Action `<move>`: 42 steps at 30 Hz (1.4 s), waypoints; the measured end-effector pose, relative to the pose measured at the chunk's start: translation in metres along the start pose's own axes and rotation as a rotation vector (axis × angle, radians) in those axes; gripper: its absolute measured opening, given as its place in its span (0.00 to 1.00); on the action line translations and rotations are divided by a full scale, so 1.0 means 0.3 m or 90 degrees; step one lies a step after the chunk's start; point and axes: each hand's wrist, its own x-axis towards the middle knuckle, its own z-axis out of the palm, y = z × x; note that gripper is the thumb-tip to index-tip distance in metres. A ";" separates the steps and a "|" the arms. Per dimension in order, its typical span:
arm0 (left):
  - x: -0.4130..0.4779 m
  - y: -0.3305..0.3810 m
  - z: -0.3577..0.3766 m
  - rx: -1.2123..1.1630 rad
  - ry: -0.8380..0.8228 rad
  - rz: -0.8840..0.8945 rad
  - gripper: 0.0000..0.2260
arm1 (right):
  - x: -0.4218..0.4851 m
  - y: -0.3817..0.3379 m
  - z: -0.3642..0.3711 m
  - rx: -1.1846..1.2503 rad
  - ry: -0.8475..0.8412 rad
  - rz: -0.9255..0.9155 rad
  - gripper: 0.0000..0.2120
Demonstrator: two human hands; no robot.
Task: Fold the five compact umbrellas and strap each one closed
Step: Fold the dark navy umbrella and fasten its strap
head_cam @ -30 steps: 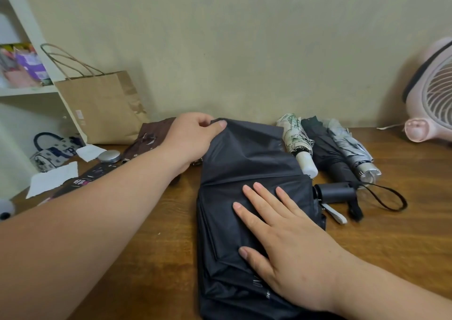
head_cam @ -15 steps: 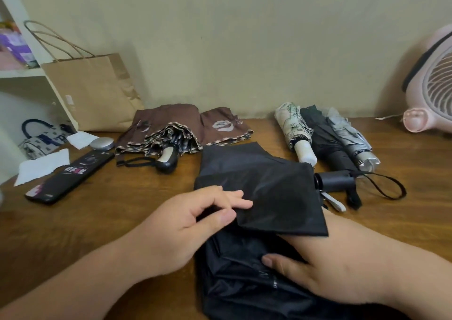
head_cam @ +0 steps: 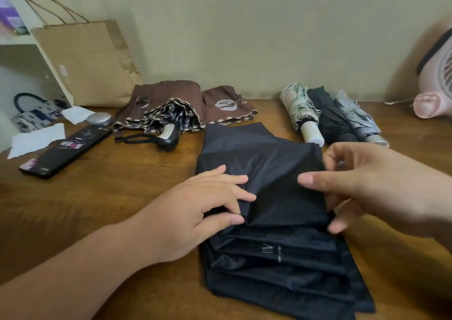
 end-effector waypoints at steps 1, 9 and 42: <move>0.000 0.000 0.001 0.007 -0.001 0.003 0.08 | 0.003 0.009 0.019 -0.037 0.014 0.002 0.26; -0.017 0.005 -0.029 0.111 -0.022 0.000 0.07 | -0.004 0.008 0.016 -0.347 0.008 0.001 0.20; 0.213 0.038 0.077 0.439 -0.137 -0.096 0.35 | 0.063 -0.019 0.156 -0.426 0.368 -0.419 0.10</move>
